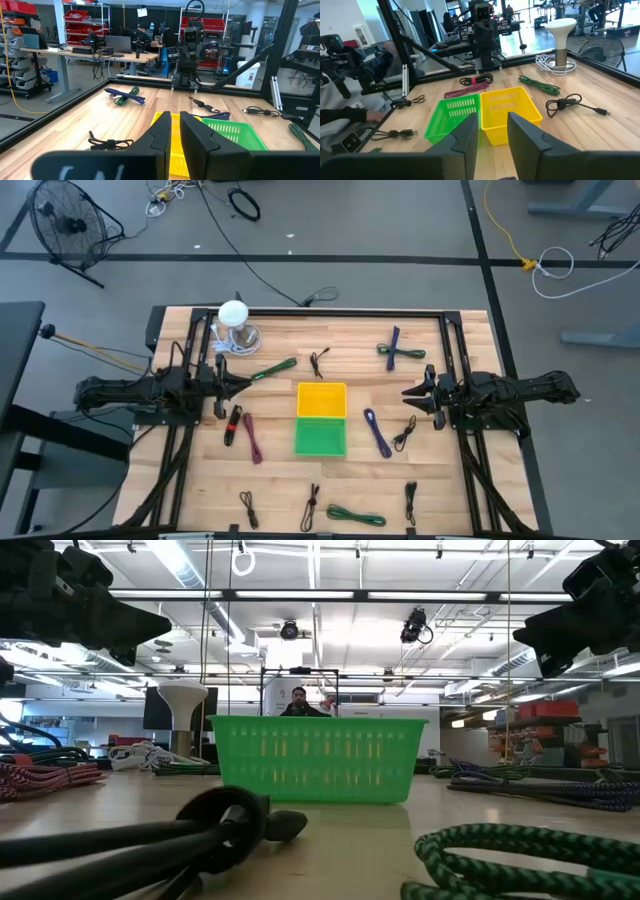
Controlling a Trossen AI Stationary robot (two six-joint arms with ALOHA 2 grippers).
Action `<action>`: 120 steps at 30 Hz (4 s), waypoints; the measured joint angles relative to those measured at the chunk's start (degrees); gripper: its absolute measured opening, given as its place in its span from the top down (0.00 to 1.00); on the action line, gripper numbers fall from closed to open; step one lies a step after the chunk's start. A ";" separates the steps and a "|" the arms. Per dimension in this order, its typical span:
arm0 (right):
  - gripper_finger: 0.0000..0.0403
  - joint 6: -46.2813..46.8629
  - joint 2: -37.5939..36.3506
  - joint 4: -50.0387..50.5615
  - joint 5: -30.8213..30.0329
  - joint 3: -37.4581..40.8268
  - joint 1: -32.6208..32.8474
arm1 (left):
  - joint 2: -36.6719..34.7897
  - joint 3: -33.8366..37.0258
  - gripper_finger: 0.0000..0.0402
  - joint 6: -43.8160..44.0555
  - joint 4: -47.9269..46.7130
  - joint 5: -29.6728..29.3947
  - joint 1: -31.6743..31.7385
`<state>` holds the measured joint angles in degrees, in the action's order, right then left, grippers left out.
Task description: Pick & Place USB Port
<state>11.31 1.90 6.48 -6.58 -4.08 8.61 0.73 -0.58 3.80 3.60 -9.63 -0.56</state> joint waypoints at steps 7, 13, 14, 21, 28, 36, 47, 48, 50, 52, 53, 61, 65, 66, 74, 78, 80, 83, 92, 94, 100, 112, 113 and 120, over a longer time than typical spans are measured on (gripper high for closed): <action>0.74 0.00 0.00 0.00 0.01 0.00 -0.01 | 0.00 0.00 0.90 0.01 0.00 0.01 0.00; 0.74 0.00 0.00 0.00 0.01 0.00 0.00 | 0.00 0.00 0.90 -0.01 0.00 0.00 0.00; 0.74 0.00 0.01 -0.01 0.02 0.00 0.01 | 0.00 0.01 0.90 -0.01 0.00 0.01 0.00; 0.74 0.00 0.01 -0.01 0.00 0.00 0.00 | 0.00 0.01 0.90 -0.01 0.00 0.00 -0.01; 0.74 0.00 0.00 -0.01 0.00 0.00 0.00 | 0.00 0.00 0.90 0.03 0.00 0.02 0.00; 0.74 0.00 0.01 -0.02 0.02 0.00 -0.01 | 0.00 0.00 0.90 0.02 0.09 -0.49 -0.02; 0.74 0.00 0.01 0.00 0.00 0.00 -0.01 | 0.00 0.00 0.90 5.55 0.11 1.53 -0.02; 0.74 0.00 0.00 -0.01 0.02 0.00 0.01 | 0.00 0.00 0.90 5.04 0.11 1.53 -0.02; 0.74 -0.05 0.00 0.29 0.04 0.00 0.00 | 0.00 0.01 0.90 4.60 0.11 1.51 0.00; 0.74 -1.62 0.01 1.49 0.13 0.00 0.01 | 0.00 0.00 0.90 4.53 0.12 0.48 0.00; 0.74 -2.55 0.07 1.24 0.09 0.00 0.00 | 0.00 0.01 0.90 4.52 0.09 -0.71 -0.02; 0.74 -3.87 -0.01 0.75 0.00 0.00 -0.01 | 0.00 0.01 0.90 2.90 0.26 -3.34 0.00; 0.74 -3.86 -0.01 0.82 0.00 0.00 -0.01 | 0.00 0.00 0.90 -4.06 0.29 -4.56 0.00; 0.74 -3.88 -0.01 0.66 0.00 0.00 -0.01 | 0.00 0.00 0.90 -5.24 0.31 -4.66 0.00; 0.74 -6.04 0.01 -8.98 -0.02 0.00 0.00 | 0.00 0.00 0.90 -12.38 0.91 -9.01 0.00; 0.74 -5.28 -0.01 -16.77 -0.01 0.00 -0.01 | 0.00 0.00 0.90 -12.01 1.59 -10.08 0.00; 0.74 -2.18 -0.01 -19.52 -0.03 0.00 0.01 | 0.00 0.00 0.90 -12.03 1.92 -10.06 0.00; 0.74 0.22 0.00 -21.80 -0.09 0.00 0.01 | 0.00 0.00 0.90 -12.66 2.12 -10.24 0.00; 0.74 -8.53 -0.01 -24.28 -15.19 0.00 -0.01 | 0.00 0.00 0.90 -11.54 3.03 -13.02 0.00; 0.74 -9.49 -0.01 -24.30 -17.61 0.00 0.00 | 0.00 -0.01 0.90 -9.06 3.19 -17.03 0.05; 0.74 -10.73 0.22 -23.79 -24.35 0.00 0.00 | 5.35 -5.44 0.82 -9.27 2.39 -19.63 3.20; 0.74 -10.31 4.12 -23.82 -25.73 0.00 -0.01 | 43.46 -28.82 0.52 -8.48 -23.69 -18.40 17.19; 0.74 -10.30 4.48 -23.80 -25.66 0.00 -0.01 | 46.42 -29.88 0.51 -7.24 -24.98 -17.10 18.32; 0.74 -10.32 6.94 -23.82 -25.32 0.00 -0.01 | 63.62 -34.05 0.46 -9.03 -24.50 -4.69 22.64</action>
<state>0.99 8.85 -17.34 -31.90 -4.08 8.60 64.35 -34.63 -5.23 -20.91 -14.32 22.08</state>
